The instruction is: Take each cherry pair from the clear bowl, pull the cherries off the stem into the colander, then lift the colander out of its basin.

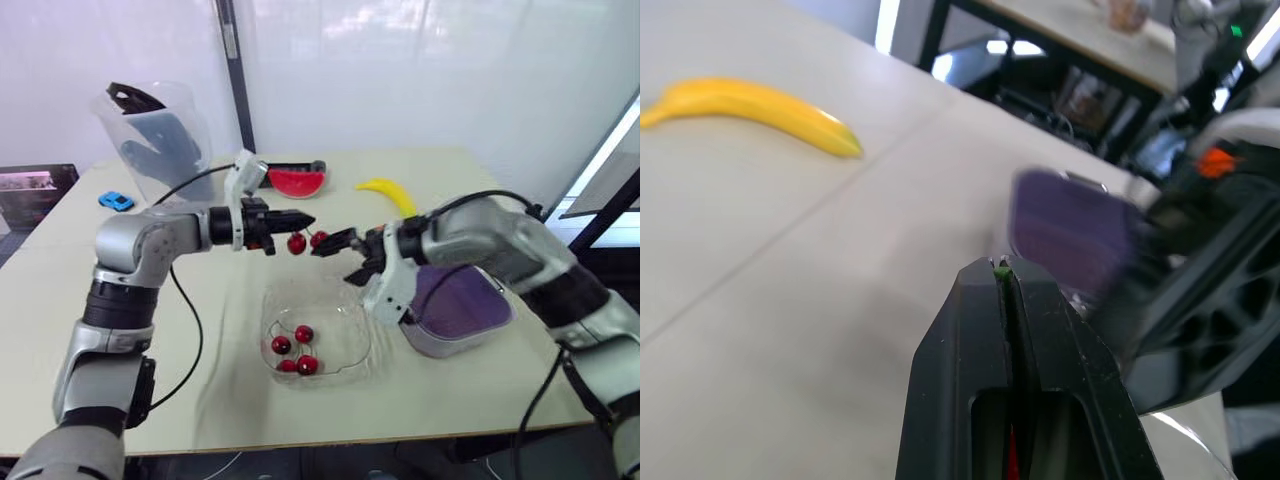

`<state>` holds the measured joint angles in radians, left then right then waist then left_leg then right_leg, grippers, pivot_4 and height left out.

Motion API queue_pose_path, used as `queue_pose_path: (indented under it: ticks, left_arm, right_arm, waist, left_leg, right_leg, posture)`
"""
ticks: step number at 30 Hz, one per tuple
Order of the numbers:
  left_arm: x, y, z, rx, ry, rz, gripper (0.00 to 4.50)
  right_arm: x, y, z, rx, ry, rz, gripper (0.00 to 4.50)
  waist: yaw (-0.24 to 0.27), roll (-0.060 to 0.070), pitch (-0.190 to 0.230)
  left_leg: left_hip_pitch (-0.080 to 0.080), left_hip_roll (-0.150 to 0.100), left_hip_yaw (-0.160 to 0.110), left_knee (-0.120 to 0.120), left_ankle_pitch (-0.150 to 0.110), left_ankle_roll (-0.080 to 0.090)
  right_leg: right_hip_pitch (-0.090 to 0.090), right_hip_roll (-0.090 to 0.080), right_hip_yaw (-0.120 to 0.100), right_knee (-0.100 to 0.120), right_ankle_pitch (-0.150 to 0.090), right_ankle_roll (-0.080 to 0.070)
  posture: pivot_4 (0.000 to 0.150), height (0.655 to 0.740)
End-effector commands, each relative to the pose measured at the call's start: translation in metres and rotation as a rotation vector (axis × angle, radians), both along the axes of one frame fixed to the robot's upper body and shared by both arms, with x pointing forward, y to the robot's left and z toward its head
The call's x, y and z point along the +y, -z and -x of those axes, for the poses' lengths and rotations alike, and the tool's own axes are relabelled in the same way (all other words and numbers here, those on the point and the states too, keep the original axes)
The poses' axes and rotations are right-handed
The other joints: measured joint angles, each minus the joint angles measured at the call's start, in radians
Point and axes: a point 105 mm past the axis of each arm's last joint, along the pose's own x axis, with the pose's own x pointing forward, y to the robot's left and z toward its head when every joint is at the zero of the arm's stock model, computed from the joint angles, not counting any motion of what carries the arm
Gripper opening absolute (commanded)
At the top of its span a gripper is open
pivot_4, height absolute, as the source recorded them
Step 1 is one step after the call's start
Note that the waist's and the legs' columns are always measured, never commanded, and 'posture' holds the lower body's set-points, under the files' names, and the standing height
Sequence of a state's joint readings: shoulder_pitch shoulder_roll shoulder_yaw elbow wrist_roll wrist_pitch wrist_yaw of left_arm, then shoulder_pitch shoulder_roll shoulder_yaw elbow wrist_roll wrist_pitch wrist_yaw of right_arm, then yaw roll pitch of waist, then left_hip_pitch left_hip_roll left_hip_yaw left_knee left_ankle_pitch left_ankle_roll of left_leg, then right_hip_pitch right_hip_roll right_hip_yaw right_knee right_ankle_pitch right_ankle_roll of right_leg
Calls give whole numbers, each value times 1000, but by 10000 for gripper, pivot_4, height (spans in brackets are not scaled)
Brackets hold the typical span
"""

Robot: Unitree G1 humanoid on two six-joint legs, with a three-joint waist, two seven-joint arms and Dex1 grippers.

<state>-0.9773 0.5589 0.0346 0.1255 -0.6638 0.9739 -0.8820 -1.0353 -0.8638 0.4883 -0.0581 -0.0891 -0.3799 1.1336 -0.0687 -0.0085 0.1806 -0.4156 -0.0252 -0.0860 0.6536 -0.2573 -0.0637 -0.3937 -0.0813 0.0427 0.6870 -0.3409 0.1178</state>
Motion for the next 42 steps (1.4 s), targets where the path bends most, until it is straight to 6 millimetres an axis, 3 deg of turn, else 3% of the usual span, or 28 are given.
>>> queue_pose_path:
  ticks: [1,5,12,16,28,32,42]
  left_arm:
    - [6,-13,4,-52,9,75,0]
    - [6,-14,18,-57,76,119,0]
    - [0,-20,36,-72,168,189,0]
    - [-6,-16,44,-53,210,187,0]
    - [-14,-13,50,-31,233,161,0]
    - [-16,-14,50,-33,231,160,0]
    - [-17,-15,51,-39,236,155,0]
  right_arm:
    - [-10,-48,15,316,129,-280,44592]
    - [-21,-85,13,697,246,-688,44592]
    - [-40,-66,-3,1309,464,-953,44592]
    - [-28,-31,2,1268,501,-904,44592]
    - [-7,-21,-1,1201,464,-867,44592]
    - [-4,-20,0,1204,454,-852,27126]
    - [-1,-21,-1,1198,442,-847,27126]
  waist:
    - [0,0,0]
    - [1,0,0]
    - [12,0,0]
    - [24,0,0]
    - [25,0,0]
    - [24,0,0]
    - [24,0,0]
  left_leg:
    - [0,0,0,1,0,0]
    - [1,0,-1,1,0,0]
    - [1,0,0,2,-1,1]
    - [1,0,0,3,-2,3]
    - [-4,0,0,9,-2,4]
    - [-4,0,0,9,-2,4]
    - [-4,0,0,9,-2,4]
  right_leg:
    - [0,0,0,1,0,0]
    - [1,0,0,0,0,0]
    - [1,0,0,0,0,0]
    - [1,0,0,1,0,0]
    - [-1,0,0,3,0,0]
    - [-1,0,0,3,0,0]
    - [-1,1,0,3,0,0]
  posture:
    - [1500,7400]
    - [1500,7400]
    - [1500,7400]
    - [1500,7400]
    - [1500,7400]
    - [1500,7400]
    - [1500,7400]
